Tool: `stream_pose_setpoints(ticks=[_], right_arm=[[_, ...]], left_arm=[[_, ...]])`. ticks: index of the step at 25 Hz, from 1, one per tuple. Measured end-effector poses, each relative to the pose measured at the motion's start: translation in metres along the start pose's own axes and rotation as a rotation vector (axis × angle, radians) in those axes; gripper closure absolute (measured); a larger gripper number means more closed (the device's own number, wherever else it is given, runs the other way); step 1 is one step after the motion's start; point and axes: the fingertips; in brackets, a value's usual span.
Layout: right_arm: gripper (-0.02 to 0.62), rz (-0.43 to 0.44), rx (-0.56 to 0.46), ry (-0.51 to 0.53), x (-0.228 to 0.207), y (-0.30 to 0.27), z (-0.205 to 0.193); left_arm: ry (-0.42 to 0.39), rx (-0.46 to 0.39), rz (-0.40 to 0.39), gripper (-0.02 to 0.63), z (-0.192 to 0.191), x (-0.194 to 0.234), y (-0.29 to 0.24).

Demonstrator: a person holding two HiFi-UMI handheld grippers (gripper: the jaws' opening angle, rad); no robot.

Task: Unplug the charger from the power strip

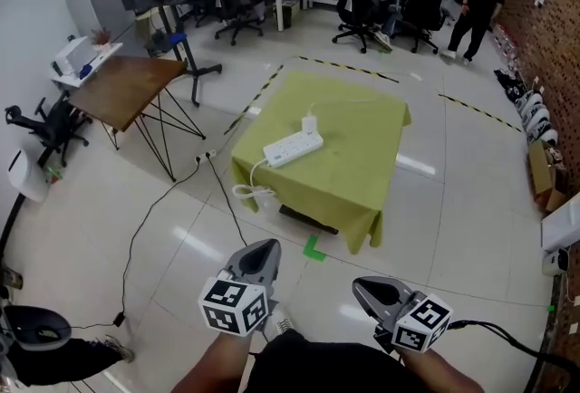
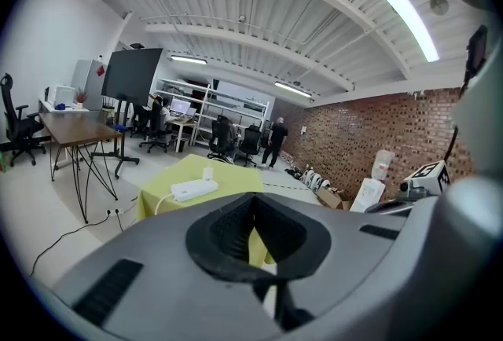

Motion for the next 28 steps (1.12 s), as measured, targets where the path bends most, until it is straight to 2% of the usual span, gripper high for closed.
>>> stream_pose_setpoints(ticks=[13,17,22,28], right_arm=[[0.593,-0.065,-0.038,0.062,-0.010,-0.117,0.049],[0.592,-0.103,-0.033,0.067,-0.025,-0.138,0.055],[0.592,-0.158,-0.005,0.088,-0.066,-0.167,0.059],[0.559,-0.192,0.028,0.094,-0.144,-0.220,0.070]], left_arm=[[-0.036,0.002,-0.115,0.600,0.031,0.082,-0.020],[-0.023,0.021,-0.103,0.600,0.026,0.105,-0.022],[0.009,0.042,-0.082,0.600,0.018,0.126,-0.024],[0.009,0.050,-0.035,0.600,0.025,0.148,-0.049]])
Point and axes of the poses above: the fingertips, and each gripper's own axes: y backward along the fingers, x to its left, z out of its top, and after that the axes turned 1 degree about -x, right-handed
